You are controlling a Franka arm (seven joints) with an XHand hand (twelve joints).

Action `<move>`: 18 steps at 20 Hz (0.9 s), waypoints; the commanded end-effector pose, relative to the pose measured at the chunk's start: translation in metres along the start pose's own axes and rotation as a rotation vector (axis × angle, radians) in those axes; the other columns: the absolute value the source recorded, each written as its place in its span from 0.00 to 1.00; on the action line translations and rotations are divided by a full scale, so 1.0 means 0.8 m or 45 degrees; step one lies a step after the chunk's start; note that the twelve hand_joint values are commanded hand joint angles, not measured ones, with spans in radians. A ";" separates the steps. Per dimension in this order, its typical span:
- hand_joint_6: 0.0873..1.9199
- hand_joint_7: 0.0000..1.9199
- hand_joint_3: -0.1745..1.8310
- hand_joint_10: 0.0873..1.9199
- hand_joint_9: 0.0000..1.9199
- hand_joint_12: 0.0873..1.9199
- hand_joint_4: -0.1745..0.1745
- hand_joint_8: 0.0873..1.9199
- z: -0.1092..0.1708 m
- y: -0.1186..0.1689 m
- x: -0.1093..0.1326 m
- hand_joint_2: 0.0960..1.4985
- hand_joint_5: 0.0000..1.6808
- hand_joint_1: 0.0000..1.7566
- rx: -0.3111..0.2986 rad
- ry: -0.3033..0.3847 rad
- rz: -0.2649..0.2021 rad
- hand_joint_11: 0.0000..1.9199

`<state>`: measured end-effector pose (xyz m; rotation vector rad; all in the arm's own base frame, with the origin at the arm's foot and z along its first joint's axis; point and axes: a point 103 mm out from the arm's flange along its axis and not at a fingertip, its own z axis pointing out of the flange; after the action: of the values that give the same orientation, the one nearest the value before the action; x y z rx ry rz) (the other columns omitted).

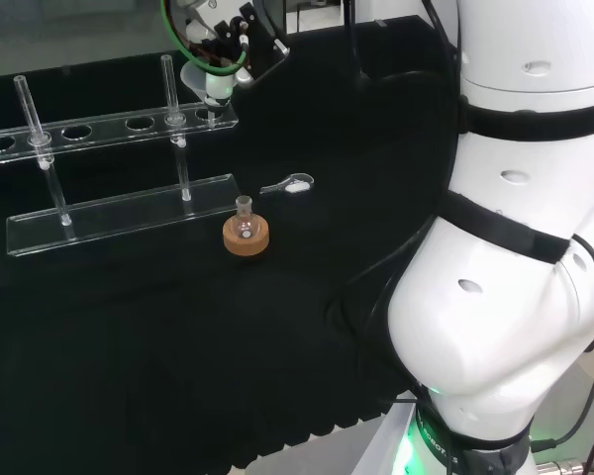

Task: Pick up the funnel from the transparent funnel stand.

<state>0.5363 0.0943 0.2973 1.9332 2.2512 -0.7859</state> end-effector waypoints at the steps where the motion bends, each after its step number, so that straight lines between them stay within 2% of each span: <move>1: 0.40 0.34 0.45 0.19 0.53 0.64 0.54 0.31 -0.044 -0.028 -0.016 0.45 0.44 0.58 0.028 -0.067 0.057 0.30; 10: 0.42 0.35 0.45 0.19 0.53 0.63 0.50 0.31 -0.077 -0.090 -0.017 0.45 0.39 0.58 0.025 -0.105 0.129 0.31; 18: 0.42 0.35 0.46 0.19 0.53 0.63 0.50 0.31 -0.068 -0.140 -0.004 0.46 0.38 0.57 0.062 -0.094 0.172 0.30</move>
<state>0.4762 0.1015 0.3806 1.9819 2.0825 -0.8584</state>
